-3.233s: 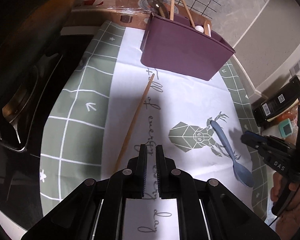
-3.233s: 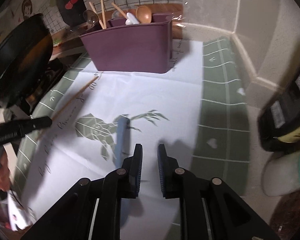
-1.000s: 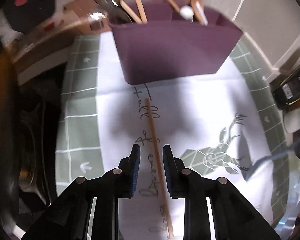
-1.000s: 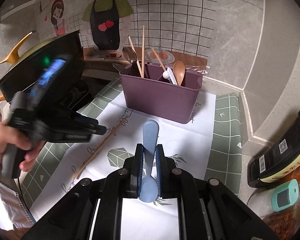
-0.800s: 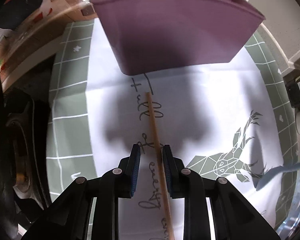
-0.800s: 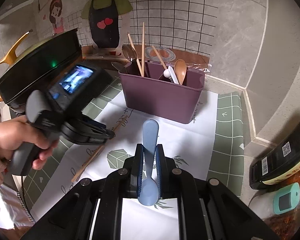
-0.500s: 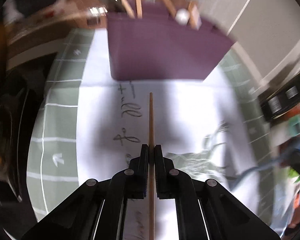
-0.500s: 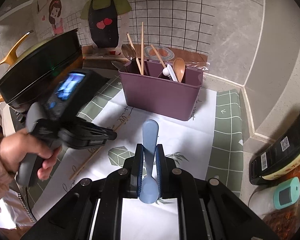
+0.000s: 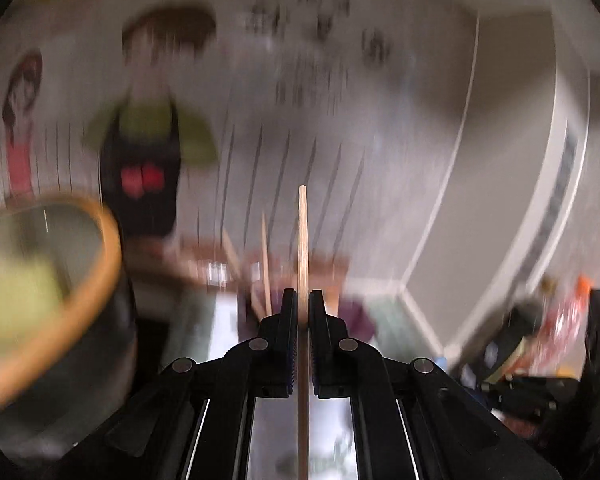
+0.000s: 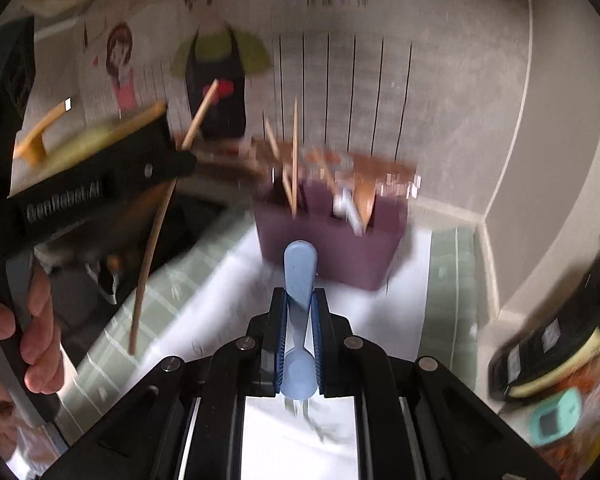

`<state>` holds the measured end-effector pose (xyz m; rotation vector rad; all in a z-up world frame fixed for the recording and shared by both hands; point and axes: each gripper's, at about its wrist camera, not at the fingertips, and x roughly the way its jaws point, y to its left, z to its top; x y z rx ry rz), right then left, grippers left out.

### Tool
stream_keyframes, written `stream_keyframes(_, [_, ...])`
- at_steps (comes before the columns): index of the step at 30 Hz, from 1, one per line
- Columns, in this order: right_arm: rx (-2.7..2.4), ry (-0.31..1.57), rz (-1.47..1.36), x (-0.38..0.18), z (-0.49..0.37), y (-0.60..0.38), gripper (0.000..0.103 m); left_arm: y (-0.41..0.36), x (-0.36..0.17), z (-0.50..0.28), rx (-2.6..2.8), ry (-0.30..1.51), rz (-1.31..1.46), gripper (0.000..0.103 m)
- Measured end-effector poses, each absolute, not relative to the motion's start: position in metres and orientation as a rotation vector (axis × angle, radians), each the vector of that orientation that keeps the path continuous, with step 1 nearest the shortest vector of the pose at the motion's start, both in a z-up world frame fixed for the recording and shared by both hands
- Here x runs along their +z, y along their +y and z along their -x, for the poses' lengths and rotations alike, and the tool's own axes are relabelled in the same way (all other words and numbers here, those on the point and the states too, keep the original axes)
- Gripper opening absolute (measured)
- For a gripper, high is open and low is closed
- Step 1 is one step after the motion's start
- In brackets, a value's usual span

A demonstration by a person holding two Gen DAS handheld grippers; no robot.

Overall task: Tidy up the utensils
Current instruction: 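Carry the blue spoon and the chopstick over the purple holder with both tools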

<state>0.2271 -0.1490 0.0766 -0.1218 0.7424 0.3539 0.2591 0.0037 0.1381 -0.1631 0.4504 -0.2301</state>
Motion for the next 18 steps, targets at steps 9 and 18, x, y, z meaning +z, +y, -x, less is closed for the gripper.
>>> stream_keyframes(9, [0.262, 0.459, 0.185, 0.216, -0.259, -0.147, 0.011, 0.003, 0.243, -0.285, -0.235, 0.159, 0.093, 0.006])
stream_keyframes(18, [0.212, 0.426, 0.181, 0.231, -0.307, -0.154, 0.011, -0.009, 0.222, -0.341, -0.238, 0.146, 0.108, 0.006])
